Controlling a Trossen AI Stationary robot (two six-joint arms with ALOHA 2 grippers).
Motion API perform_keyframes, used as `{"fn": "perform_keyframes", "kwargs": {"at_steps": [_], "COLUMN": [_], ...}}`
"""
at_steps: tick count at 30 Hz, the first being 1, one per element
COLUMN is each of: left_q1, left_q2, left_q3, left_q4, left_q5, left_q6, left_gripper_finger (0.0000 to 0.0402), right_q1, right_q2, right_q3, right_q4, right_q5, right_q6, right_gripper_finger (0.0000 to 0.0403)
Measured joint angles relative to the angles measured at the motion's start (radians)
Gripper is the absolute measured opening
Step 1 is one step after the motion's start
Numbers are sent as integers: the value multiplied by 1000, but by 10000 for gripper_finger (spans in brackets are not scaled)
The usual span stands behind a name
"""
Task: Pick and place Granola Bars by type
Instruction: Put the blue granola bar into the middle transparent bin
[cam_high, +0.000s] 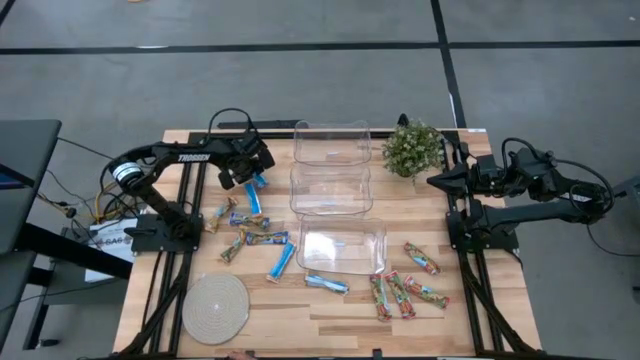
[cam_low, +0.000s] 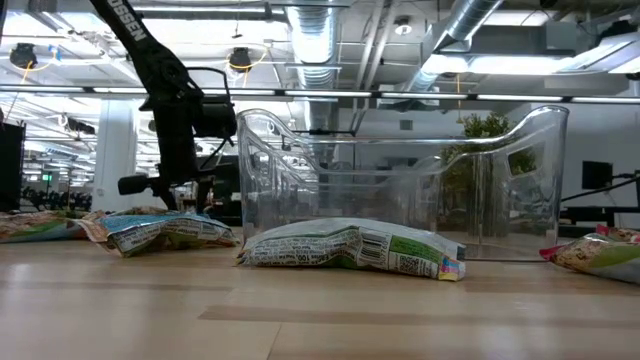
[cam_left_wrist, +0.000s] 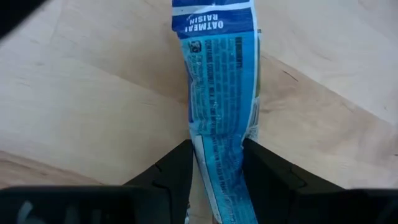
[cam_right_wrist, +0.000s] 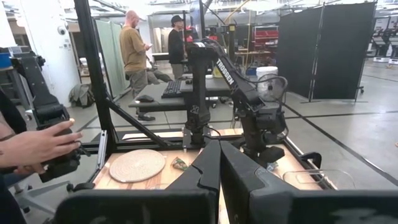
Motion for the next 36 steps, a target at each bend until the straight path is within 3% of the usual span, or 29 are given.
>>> {"fn": "perform_keyframes", "kwargs": {"at_steps": [8,20,36], "left_q1": [0,-11,-31], "left_q2": [1,-1,-91], "left_q3": [0,1,-2], "left_q4": [21,28,131], "left_q5": [-14,-17,14], "left_q6": [45,62,63], "left_gripper_finger": [122,13,17], "right_q1": [0,0,0], "right_q2": [0,0,0], "right_q3": [0,0,0], "right_q4": [0,0,0], "right_q5": [0,0,0], "right_q6": [0,0,0], "right_gripper_finger": [0,0,0]}}
